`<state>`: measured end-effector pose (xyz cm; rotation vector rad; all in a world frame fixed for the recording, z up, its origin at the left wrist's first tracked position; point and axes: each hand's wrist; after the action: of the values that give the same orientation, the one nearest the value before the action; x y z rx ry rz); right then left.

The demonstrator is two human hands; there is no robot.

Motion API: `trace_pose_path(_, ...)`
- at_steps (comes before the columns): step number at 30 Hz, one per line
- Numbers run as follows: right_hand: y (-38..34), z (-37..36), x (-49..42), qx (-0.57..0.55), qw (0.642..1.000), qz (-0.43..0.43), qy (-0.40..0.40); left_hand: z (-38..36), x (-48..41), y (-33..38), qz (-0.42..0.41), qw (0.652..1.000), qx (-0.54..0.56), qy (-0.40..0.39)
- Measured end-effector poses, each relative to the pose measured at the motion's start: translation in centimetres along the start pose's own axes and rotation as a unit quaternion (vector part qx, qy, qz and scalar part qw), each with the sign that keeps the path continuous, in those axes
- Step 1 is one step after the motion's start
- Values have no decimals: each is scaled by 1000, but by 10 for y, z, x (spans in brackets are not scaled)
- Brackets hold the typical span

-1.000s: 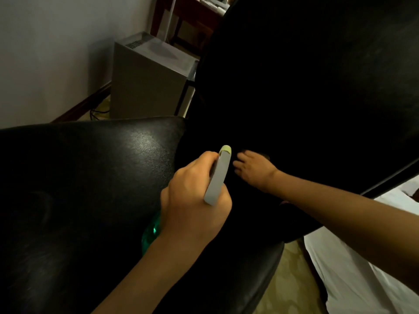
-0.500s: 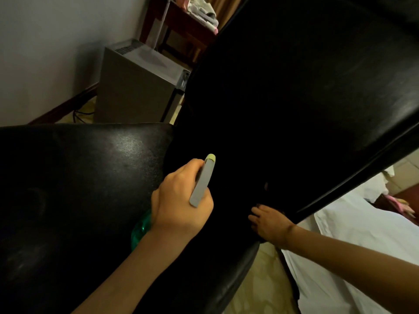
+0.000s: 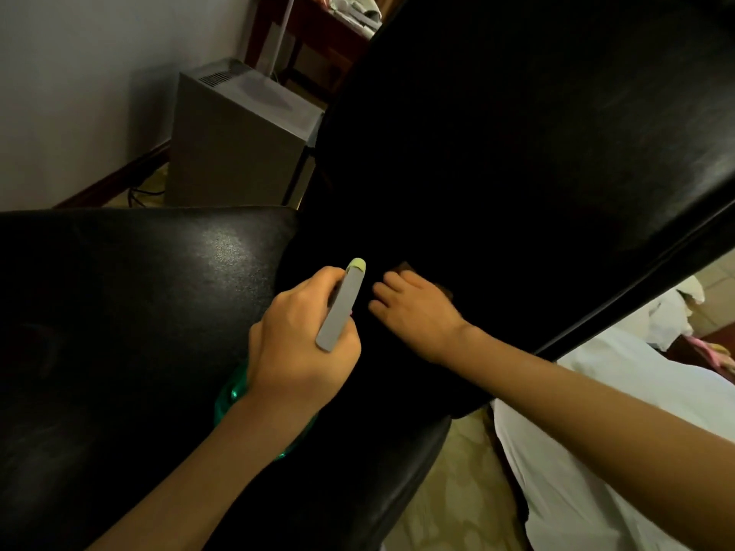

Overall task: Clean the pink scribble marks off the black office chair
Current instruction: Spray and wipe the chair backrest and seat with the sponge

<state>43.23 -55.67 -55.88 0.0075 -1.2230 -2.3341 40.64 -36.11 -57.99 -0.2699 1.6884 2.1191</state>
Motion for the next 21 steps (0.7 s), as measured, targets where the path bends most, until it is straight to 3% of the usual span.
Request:
trace_pose_path(3,-25,-29,-23,-40,995,-30,-83,-2,-2,-4,-8,1000,9,4)
trace_pose_path(5,-25,-55,-9,-67,989,-83,-99,-3,-2,-4,-11,1000,12,8)
trace_pose_path(9,-22,-93,44,-9,995,-83,-62,-4,-4,-5,-16,1000,10,9)
trace_pose_path(15,-40,-103,104,-65,990,-123,0,-2,-4,-14,-20,998,55,15)
trace_pose_path(21,-72,-91,160,-152,968,-198,2,-2,-3,-12,-16,999,36,8)
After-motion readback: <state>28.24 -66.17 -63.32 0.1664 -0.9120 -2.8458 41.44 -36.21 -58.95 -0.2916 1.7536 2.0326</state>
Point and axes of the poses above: each hand's wrist, its own x-axis away from the middle knuckle, its own z-axis out of the back of the hand, y = z × x
